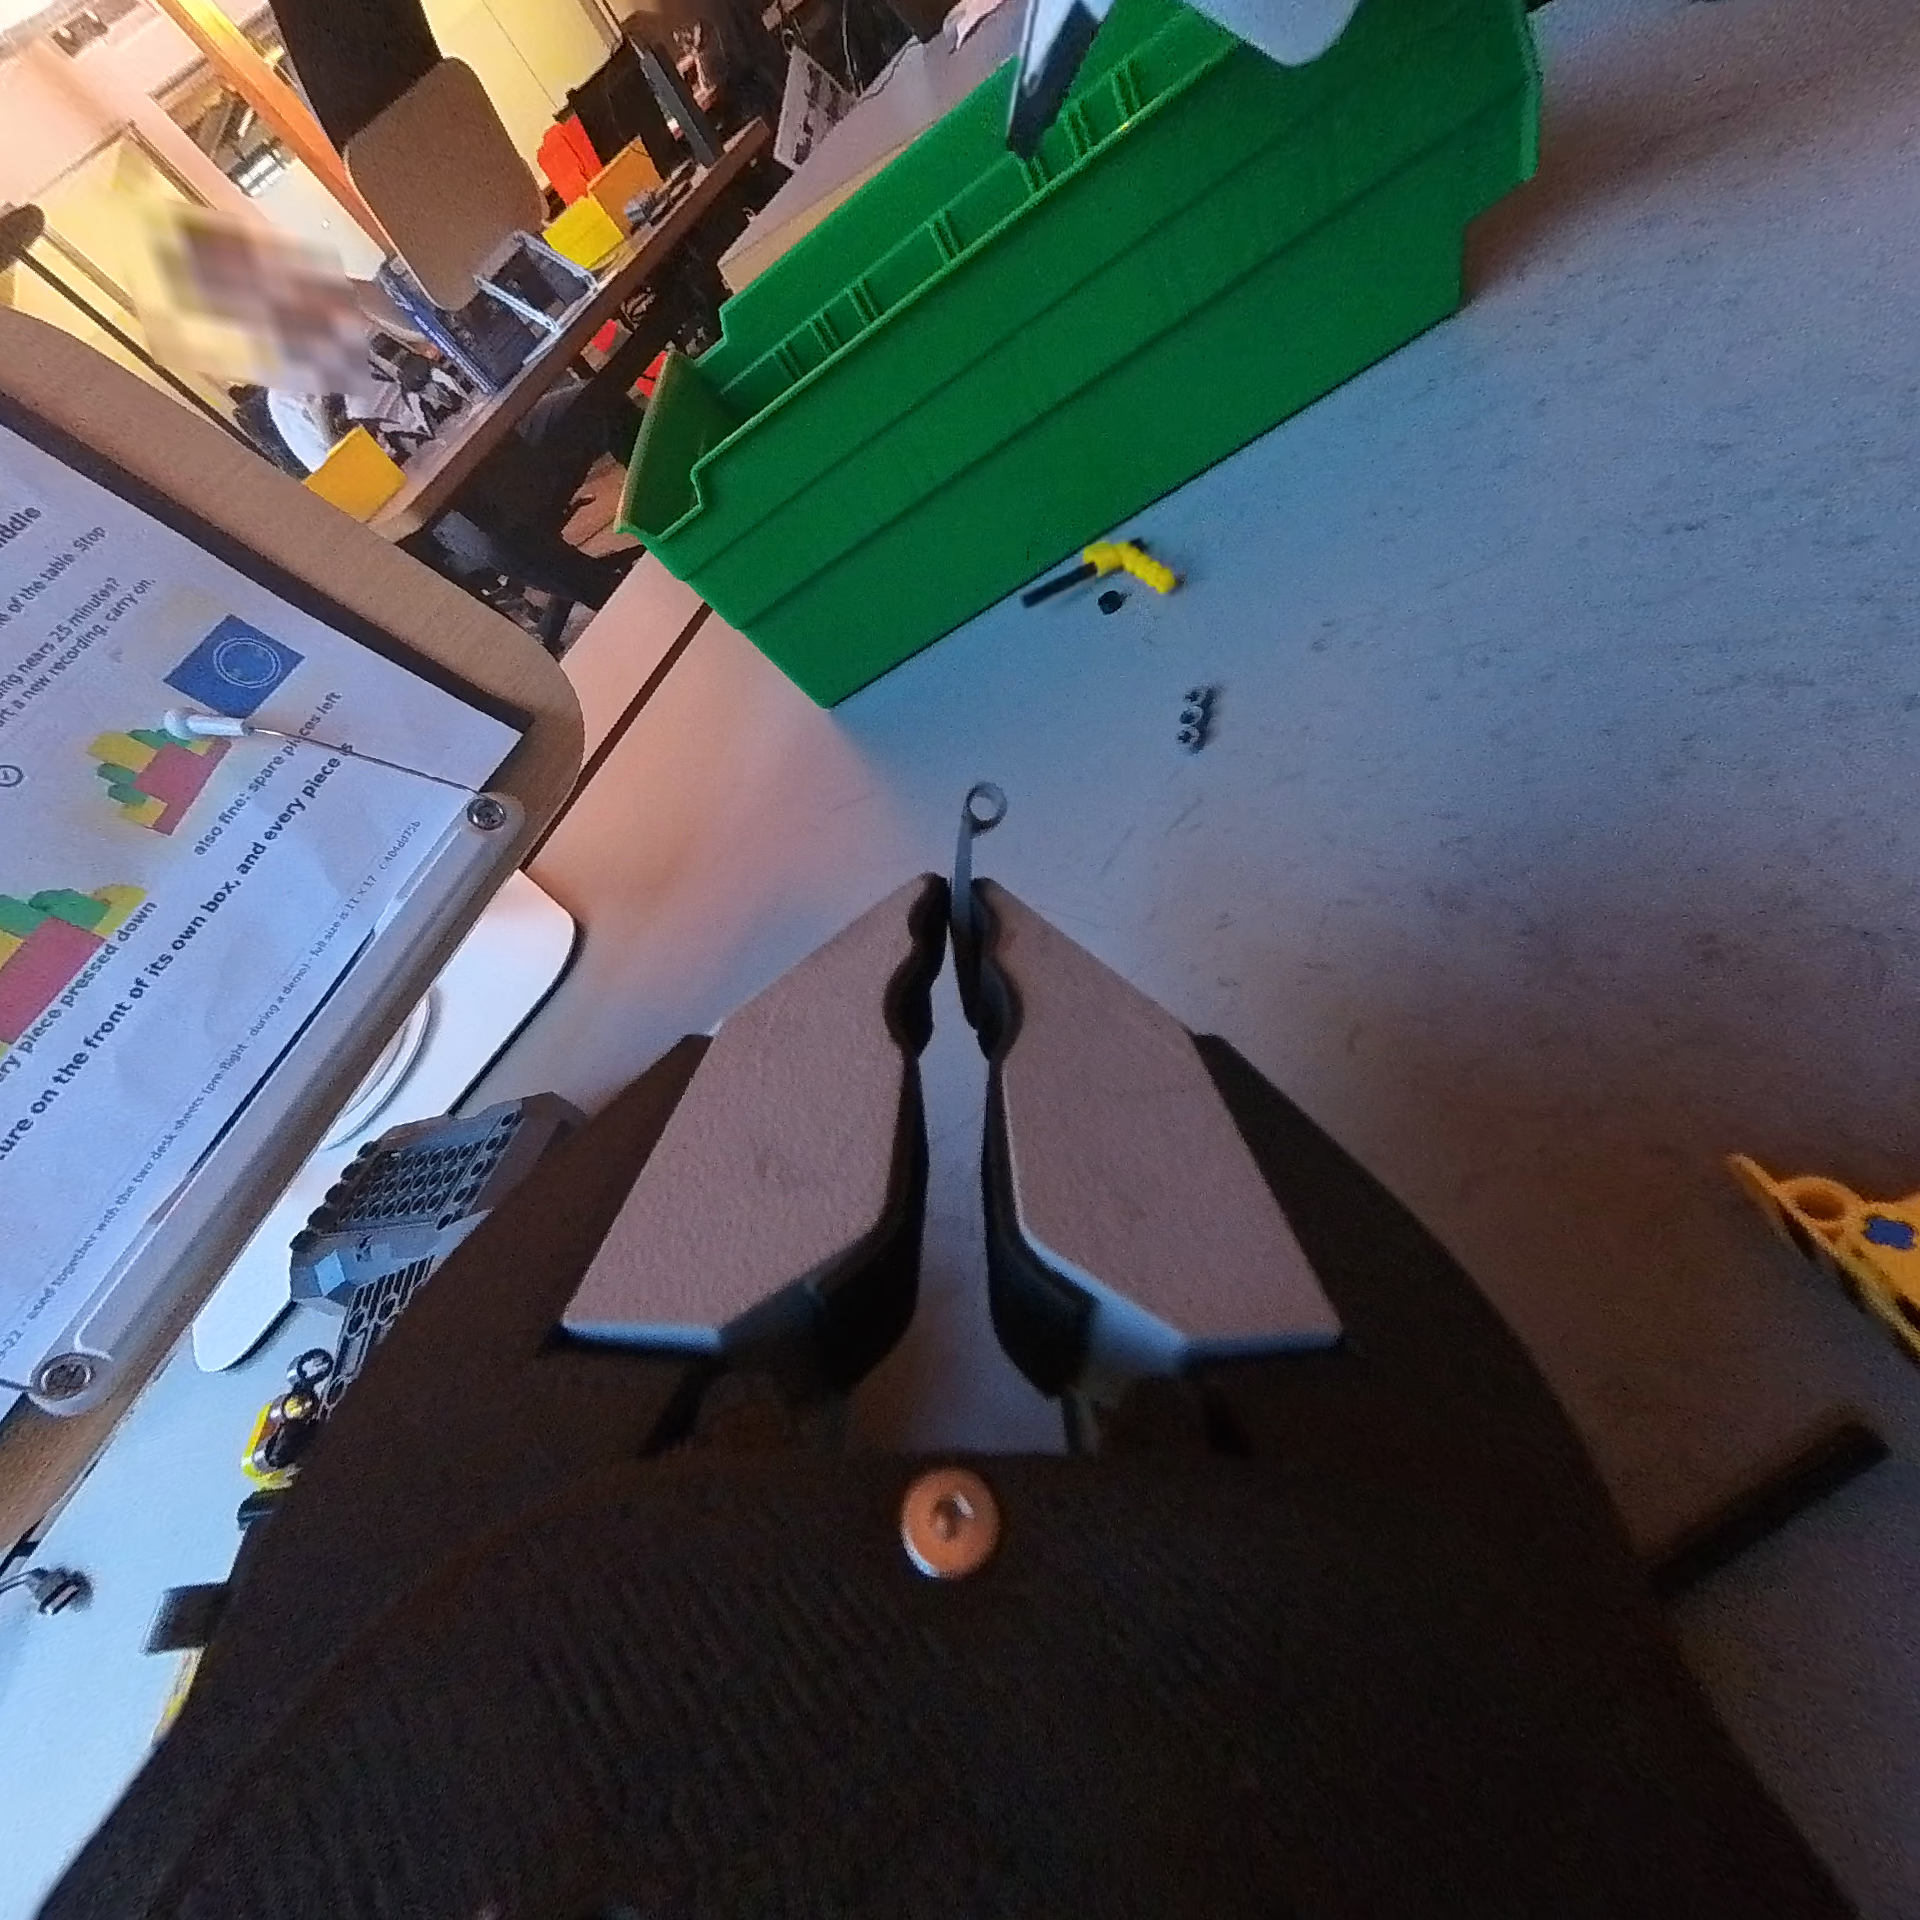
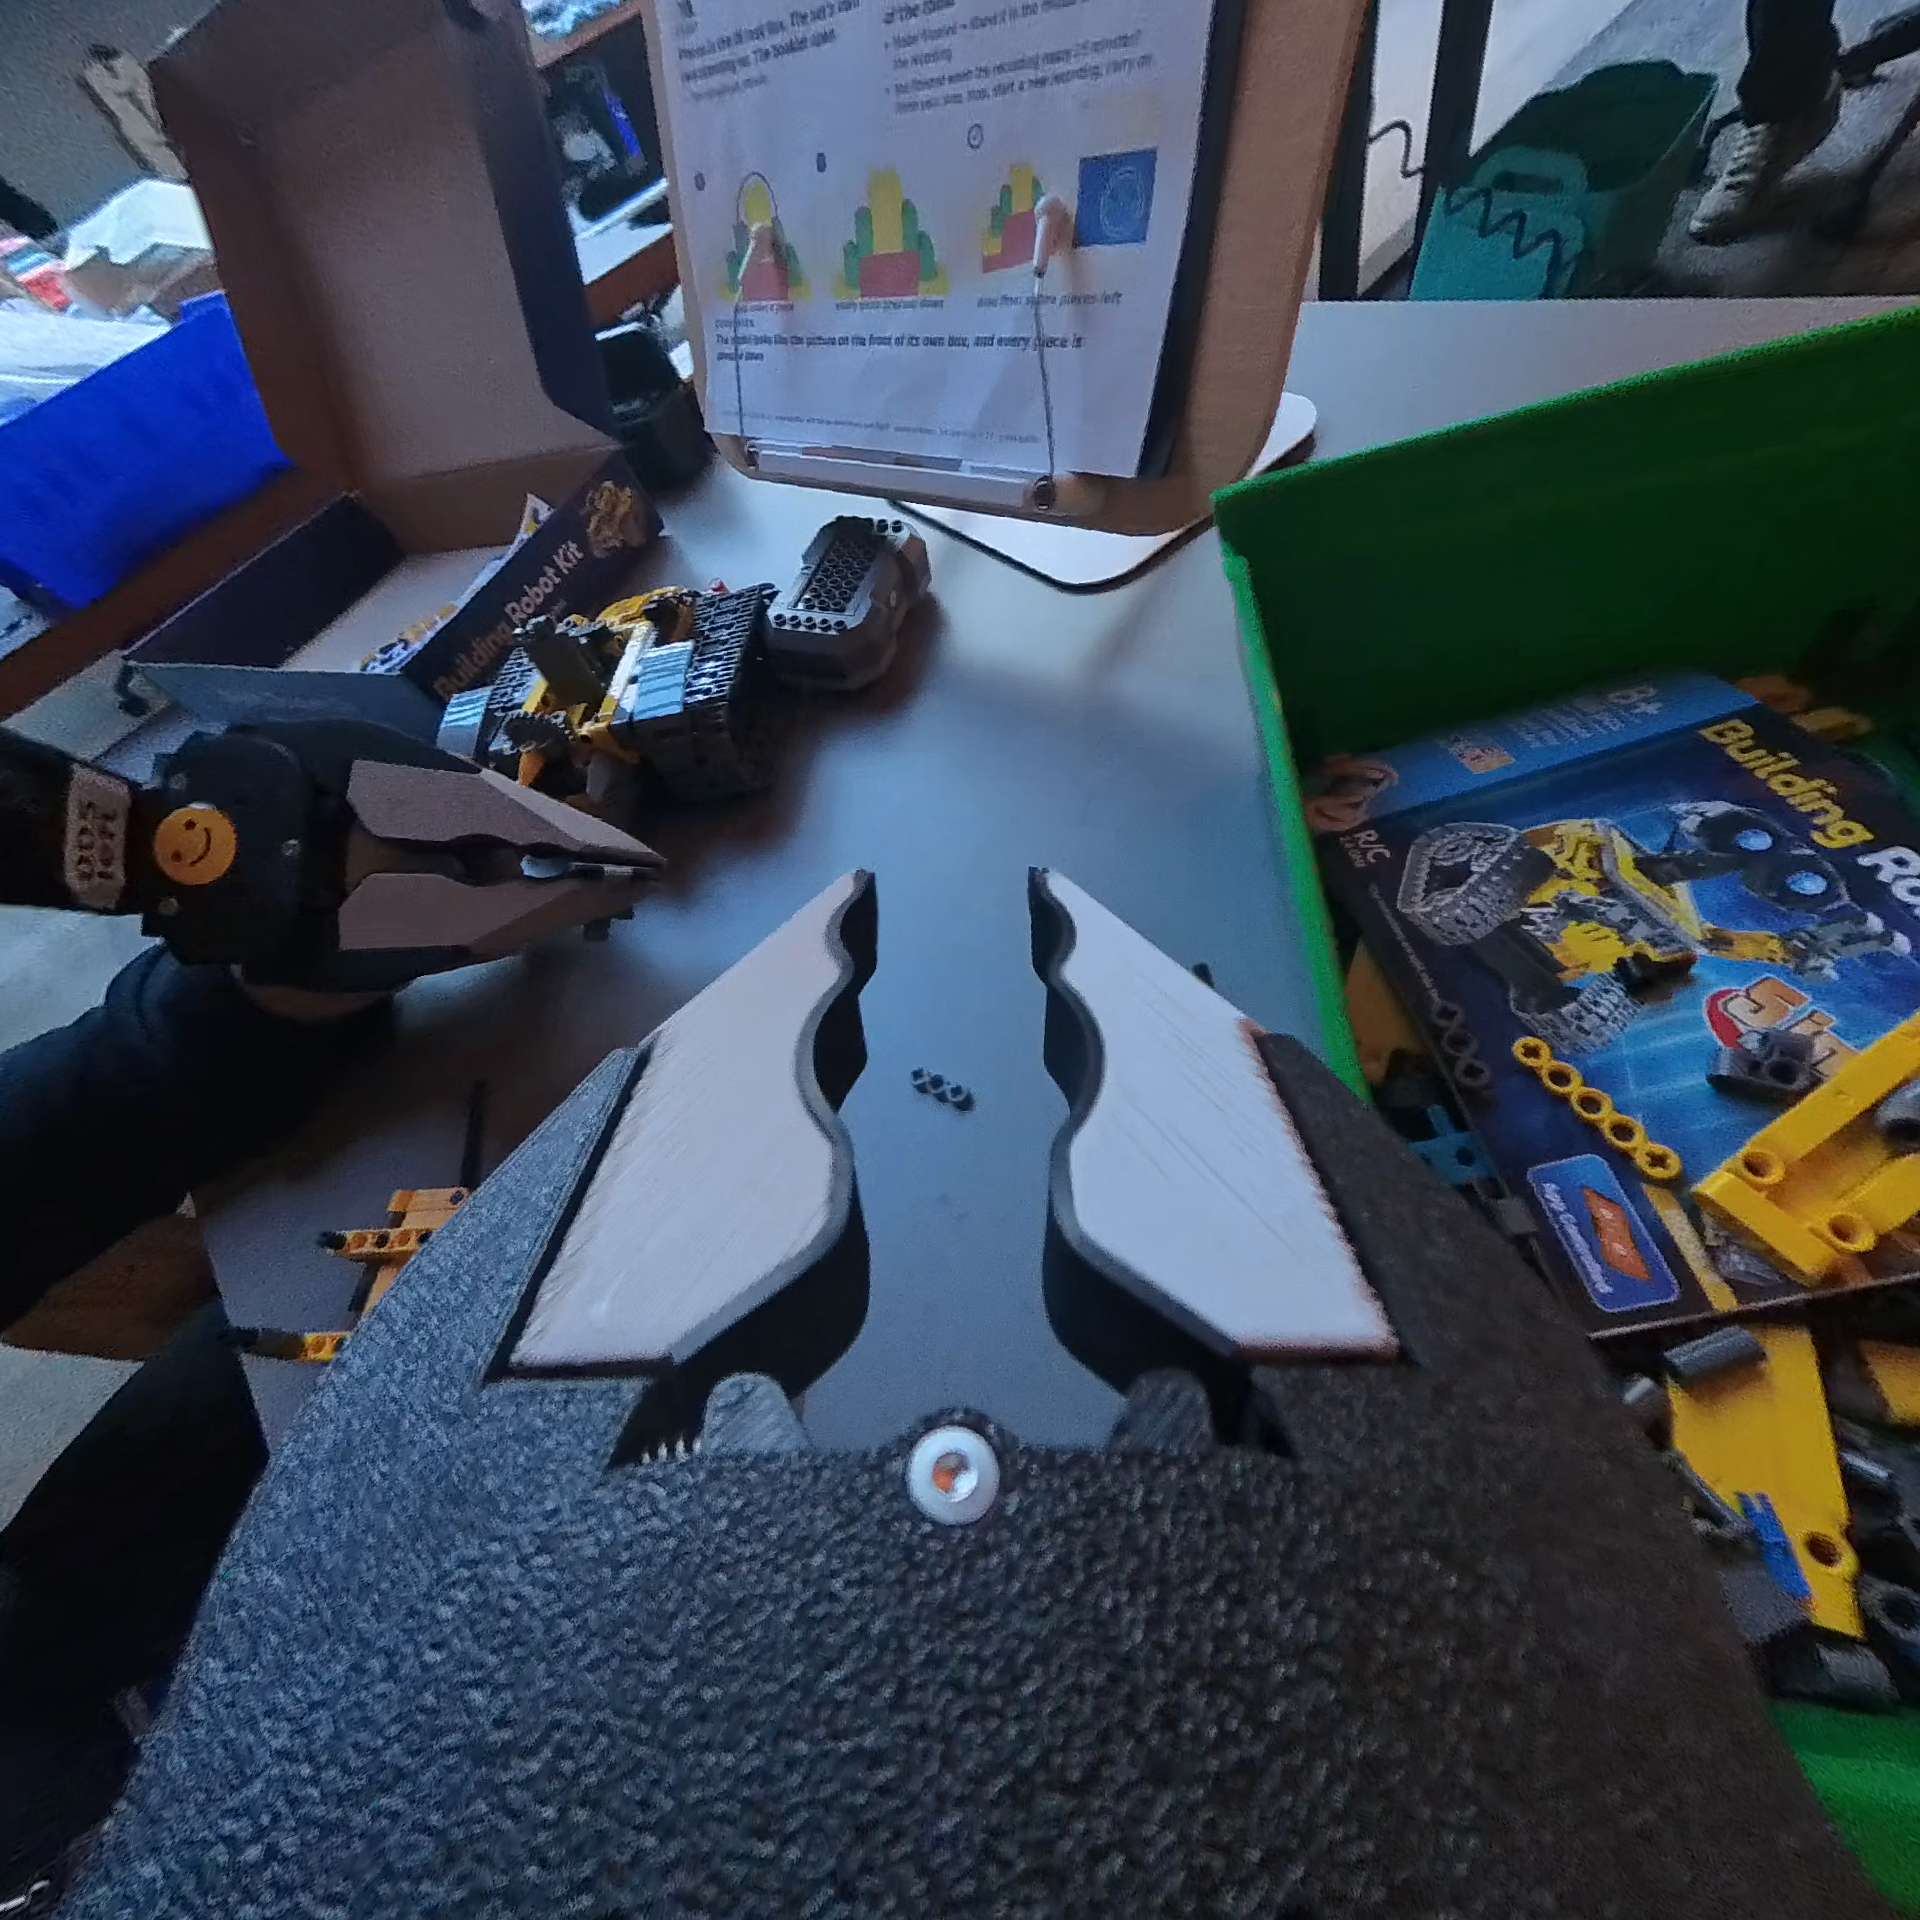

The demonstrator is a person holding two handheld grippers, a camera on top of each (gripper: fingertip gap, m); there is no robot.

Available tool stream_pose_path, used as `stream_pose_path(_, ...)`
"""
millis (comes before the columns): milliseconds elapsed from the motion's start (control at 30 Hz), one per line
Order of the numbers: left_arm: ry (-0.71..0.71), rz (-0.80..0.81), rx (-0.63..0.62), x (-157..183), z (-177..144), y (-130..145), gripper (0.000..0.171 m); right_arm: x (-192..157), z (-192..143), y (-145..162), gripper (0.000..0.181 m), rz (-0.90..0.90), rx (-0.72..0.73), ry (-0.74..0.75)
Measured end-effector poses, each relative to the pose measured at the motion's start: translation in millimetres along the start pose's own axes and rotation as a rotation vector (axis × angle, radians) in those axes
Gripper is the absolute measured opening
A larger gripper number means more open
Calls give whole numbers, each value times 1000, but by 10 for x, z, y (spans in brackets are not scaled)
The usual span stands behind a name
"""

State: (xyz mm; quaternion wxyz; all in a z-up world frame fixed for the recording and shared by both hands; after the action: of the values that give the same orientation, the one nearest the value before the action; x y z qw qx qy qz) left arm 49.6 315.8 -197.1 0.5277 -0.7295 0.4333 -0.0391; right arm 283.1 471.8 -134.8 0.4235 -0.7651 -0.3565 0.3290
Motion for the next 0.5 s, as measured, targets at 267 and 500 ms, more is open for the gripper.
stream_pose_path(267, -2, 140, 4, 100, 26, -61, 0, -724, 267, 272, 27, -97, -50, -346)
stream_pose_path(500, -20, 356, 142, 228, -70, -168, 0, -928, 500, 383, 15, 4, -92, -539)
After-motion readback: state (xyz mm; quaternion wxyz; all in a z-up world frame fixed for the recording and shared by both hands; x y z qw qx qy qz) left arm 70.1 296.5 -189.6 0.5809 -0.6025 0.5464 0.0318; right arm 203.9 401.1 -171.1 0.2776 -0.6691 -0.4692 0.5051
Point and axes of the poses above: each gripper's, where its closed fingertips meet, z out along the fingers, y out of its underside, x = y × z across the jaws, the point moved 10 cm from there along -z, back along the fingers, and after that the axes turned 14 degrees about y, right-handed, at the moved point
